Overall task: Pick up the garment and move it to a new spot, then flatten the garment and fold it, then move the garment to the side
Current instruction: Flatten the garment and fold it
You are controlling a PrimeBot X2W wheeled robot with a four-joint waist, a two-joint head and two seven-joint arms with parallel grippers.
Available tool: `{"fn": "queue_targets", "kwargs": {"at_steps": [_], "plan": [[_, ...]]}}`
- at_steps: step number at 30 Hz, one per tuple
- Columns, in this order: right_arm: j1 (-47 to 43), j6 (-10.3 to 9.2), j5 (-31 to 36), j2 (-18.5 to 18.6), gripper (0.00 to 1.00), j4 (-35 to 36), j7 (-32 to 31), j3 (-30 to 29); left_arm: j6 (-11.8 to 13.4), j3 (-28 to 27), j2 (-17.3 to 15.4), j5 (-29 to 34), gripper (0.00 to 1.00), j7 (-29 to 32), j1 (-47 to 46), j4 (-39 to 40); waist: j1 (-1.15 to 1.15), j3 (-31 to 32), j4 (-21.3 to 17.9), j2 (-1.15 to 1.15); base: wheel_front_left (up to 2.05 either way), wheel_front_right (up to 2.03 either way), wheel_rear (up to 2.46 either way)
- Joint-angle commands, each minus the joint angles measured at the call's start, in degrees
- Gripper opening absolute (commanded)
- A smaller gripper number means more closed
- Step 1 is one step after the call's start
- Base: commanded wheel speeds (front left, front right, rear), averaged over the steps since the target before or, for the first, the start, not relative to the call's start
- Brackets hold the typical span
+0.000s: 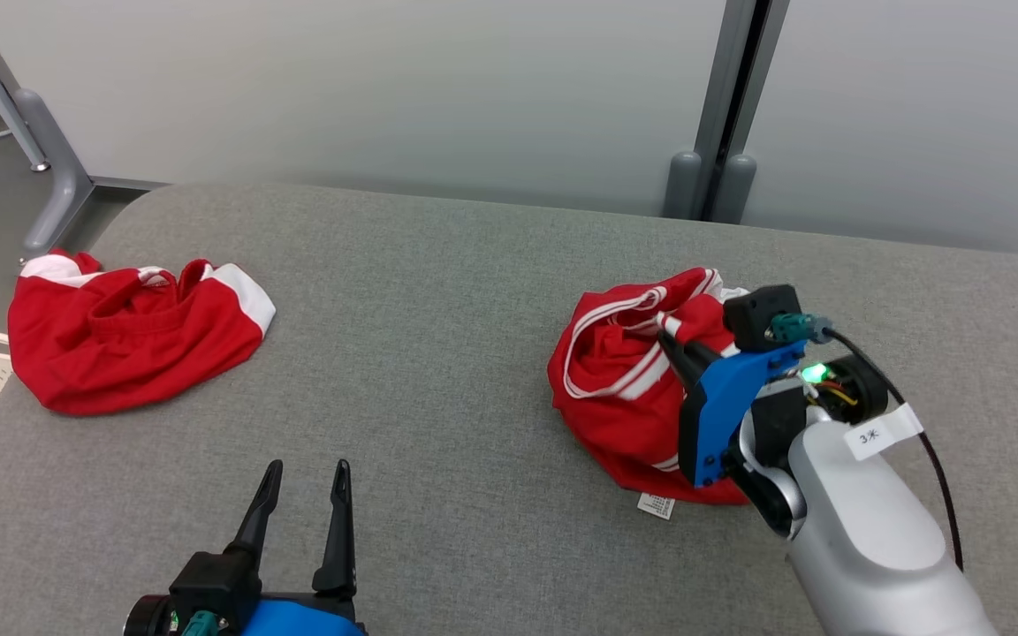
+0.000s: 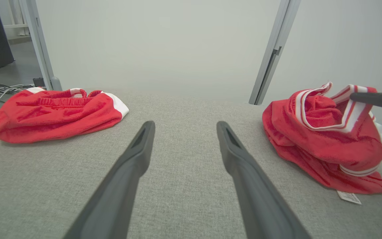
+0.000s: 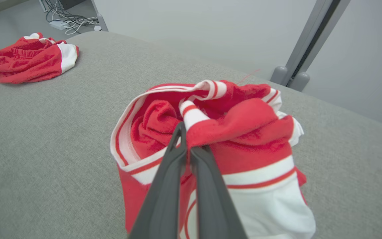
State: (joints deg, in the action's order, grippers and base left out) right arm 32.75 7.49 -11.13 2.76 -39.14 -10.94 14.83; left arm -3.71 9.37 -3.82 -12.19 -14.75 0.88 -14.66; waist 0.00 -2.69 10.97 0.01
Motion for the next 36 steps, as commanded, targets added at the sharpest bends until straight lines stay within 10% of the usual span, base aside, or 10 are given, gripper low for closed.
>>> {"fn": "queue_targets", "kwargs": {"at_steps": [1,15,27,36], "plan": [[1.58,0.01,0.68,0.23,0.00,1.70,1.25,-0.72,0.32,-0.05,-0.32,-0.17,1.00,-0.25,0.21,0.17,0.00,0.37,-0.18,-0.01,0.00,0.00,0.00],[14.93,0.01,-1.71,0.28,0.00,14.20,5.36,6.45,0.79,0.89,-0.60,-0.74,1.00,0.14,0.63,1.69,0.00,0.80,-0.78,-0.01,0.00,0.00,0.00],[31.10,0.01,-10.27,0.27,0.00,6.81,17.26,7.40,0.55,2.02,-0.86,-0.82,1.00,-0.03,-0.21,0.89,0.00,1.24,0.74,-0.01,0.00,0.00,0.00],[18.96,0.02,-5.88,0.22,0.00,-10.40,18.36,-6.67,0.75,2.37,-0.74,-1.61,1.00,-0.25,0.76,1.19,0.00,0.86,-1.92,-0.01,0.00,0.00,0.00]]}}
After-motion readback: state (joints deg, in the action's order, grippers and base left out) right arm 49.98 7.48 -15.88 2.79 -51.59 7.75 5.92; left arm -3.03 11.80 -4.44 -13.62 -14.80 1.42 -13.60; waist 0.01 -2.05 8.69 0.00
